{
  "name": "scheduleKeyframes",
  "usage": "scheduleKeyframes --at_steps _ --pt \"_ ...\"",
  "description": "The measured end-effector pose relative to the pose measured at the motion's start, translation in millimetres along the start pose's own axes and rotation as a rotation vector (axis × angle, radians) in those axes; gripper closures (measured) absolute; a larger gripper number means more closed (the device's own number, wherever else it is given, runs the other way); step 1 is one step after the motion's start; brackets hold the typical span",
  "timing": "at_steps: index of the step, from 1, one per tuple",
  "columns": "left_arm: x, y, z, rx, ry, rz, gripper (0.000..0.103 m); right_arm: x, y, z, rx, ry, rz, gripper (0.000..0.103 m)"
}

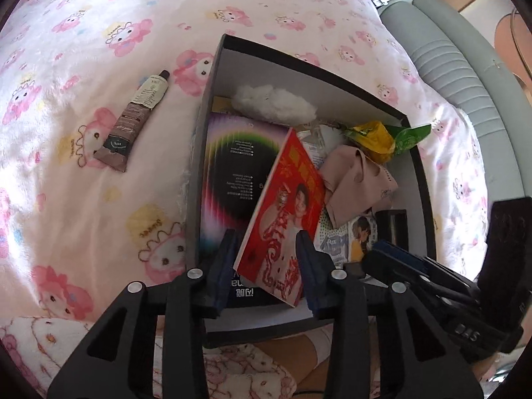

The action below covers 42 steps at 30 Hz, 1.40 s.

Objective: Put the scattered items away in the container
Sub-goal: 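Carry the red card over the box and lower it inside, then stand the red card against the box wall and open the left gripper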

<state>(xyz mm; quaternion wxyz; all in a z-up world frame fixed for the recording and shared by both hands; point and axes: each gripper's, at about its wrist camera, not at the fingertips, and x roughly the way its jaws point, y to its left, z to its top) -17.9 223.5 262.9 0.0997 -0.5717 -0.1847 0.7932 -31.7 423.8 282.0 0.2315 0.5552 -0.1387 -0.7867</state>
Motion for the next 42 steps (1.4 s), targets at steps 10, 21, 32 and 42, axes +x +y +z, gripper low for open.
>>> scheduleKeyframes --at_steps 10,21,32,42 --pt "-8 4 41 0.036 -0.075 -0.069 0.053 63 -10 26 0.024 0.208 0.011 0.065" --pt "21 -5 34 0.179 -0.161 0.046 0.054 93 19 45 -0.129 0.226 -0.061 0.061" --pt "33 -26 22 0.271 -0.126 0.004 0.052 18 1 22 -0.143 -0.028 -0.171 0.055" --pt "50 -53 2 0.372 -0.056 0.201 0.049 -2 -31 31 -0.052 -0.098 -0.244 0.055"
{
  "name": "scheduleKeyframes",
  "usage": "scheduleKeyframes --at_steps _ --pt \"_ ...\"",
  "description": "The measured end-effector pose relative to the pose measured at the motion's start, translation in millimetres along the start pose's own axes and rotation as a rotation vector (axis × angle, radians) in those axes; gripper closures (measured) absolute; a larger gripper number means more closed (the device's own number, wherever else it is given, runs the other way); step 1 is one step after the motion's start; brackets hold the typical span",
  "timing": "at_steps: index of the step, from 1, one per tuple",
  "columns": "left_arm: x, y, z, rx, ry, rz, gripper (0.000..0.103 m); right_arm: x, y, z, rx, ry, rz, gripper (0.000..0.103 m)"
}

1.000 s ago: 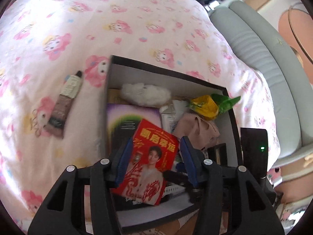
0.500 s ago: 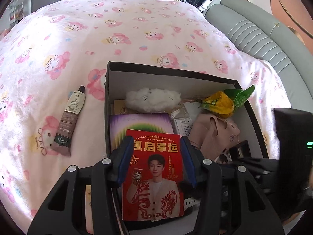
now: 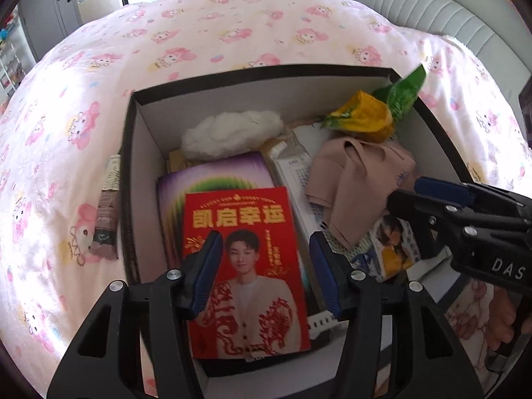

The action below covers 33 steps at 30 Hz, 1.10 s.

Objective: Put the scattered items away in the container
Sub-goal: 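Stand the red card against the box wall and open the left gripper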

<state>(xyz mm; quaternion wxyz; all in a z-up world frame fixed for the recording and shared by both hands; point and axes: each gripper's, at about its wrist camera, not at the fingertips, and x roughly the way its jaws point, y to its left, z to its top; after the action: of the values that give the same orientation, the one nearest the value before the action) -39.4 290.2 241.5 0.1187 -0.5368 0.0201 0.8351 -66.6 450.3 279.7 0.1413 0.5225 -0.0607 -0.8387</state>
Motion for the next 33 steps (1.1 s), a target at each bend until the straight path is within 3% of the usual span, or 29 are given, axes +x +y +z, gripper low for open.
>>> scheduleKeyframes --at_steps 3,5,9,14,17,18,20,24,29,33 --pt "6 -7 -4 -0.032 0.066 -0.045 0.05 4 -12 1 0.015 0.001 0.023 0.055" --pt "8 -16 -10 -0.04 0.069 -0.037 0.051 4 -12 0 0.017 0.003 0.034 0.055" --pt "26 -16 -13 -0.092 0.134 0.008 0.066 -2 -9 -5 -0.014 0.001 -0.012 0.055" --pt "27 -9 -2 -0.132 0.202 0.028 0.066 2 -9 -4 0.006 -0.003 0.019 0.055" --pt "30 -9 1 -0.095 0.201 0.131 0.064 7 -8 -3 0.022 0.007 0.046 0.055" --pt "30 -8 1 -0.091 0.196 0.152 0.058 7 -6 -3 0.015 0.004 0.035 0.055" --pt "31 -2 2 -0.103 0.206 0.154 0.051 5 -2 -4 -0.011 -0.011 0.007 0.055" --pt "29 2 4 -0.108 0.221 0.134 0.053 9 -4 -5 0.003 0.012 0.032 0.055" --pt "29 -2 9 -0.068 0.195 0.199 0.053 11 -6 -6 0.016 0.024 0.033 0.055" --pt "22 2 16 -0.097 0.199 0.204 0.06 12 -4 -6 0.014 0.026 0.047 0.055"
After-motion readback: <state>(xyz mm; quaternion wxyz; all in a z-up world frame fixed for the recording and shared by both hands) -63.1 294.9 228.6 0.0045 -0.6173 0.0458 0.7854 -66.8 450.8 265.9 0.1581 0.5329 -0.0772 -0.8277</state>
